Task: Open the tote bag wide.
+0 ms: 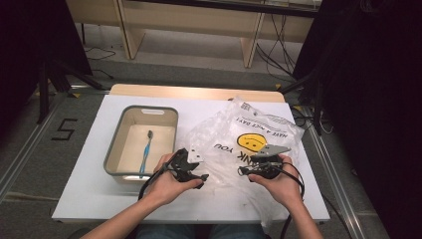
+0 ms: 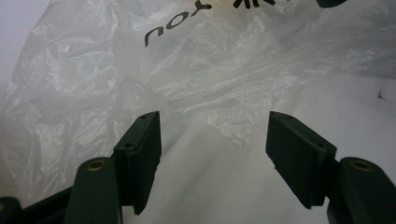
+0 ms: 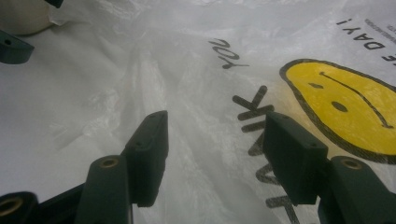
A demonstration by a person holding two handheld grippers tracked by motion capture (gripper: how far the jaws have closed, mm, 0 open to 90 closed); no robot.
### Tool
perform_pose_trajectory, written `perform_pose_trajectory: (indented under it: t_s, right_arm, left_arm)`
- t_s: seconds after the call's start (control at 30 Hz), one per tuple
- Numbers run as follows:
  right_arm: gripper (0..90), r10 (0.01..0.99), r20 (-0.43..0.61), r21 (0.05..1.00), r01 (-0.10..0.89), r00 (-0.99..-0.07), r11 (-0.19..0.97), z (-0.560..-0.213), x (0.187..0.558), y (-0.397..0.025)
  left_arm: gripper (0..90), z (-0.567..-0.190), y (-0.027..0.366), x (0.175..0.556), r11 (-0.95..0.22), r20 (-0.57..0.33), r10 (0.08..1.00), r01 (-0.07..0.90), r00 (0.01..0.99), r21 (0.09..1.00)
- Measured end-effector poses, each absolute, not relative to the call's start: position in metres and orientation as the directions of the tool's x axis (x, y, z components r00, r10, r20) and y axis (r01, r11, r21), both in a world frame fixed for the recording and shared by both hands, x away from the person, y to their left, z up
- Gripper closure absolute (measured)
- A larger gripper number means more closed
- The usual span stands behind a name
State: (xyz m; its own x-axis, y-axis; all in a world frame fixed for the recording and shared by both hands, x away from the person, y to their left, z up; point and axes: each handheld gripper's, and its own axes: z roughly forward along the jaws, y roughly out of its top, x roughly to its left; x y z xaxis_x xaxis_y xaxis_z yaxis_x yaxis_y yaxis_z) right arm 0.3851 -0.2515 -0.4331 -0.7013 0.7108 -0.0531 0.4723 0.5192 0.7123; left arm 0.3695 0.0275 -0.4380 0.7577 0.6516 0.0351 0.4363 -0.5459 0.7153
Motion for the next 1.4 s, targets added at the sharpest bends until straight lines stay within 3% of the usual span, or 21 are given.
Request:
perform_pose_trajectory:
  t_s: [0.5,0.63,0.87,1.03,1.2,1.4]
  right_arm:
    - [42.7,0.627,0.023,0.623,0.501,-0.779,0.601,-0.457,0.389,-0.246]
    - [48.6,0.614,0.023,0.595,0.504,-0.789,0.626,-0.462,0.388,-0.244]
    - [71.2,0.636,0.048,0.566,0.545,-0.770,0.618,-0.466,0.389,-0.247]
    - [82.7,0.640,0.082,0.555,0.569,-0.764,0.607,-0.468,0.389,-0.248]
    - [89.6,0.640,0.089,0.550,0.573,-0.763,0.607,-0.467,0.389,-0.248]
    - [90.0,0.650,0.088,0.576,0.571,-0.754,0.584,-0.464,0.388,-0.249]
  left_arm:
    - [36.3,-0.441,0.028,0.369,-0.548,0.034,0.651,0.438,0.759,0.712]
    - [36.3,-0.441,0.028,0.370,-0.553,0.037,0.650,0.440,0.759,0.707]
    - [36.1,-0.442,0.028,0.370,-0.559,0.040,0.650,0.442,0.759,0.702]
    - [36.1,-0.442,0.027,0.370,-0.560,0.040,0.651,0.444,0.758,0.700]
    - [36.1,-0.442,0.027,0.370,-0.564,0.042,0.650,0.444,0.759,0.697]
    - [36.4,-0.443,0.026,0.370,-0.565,0.043,0.649,0.443,0.759,0.695]
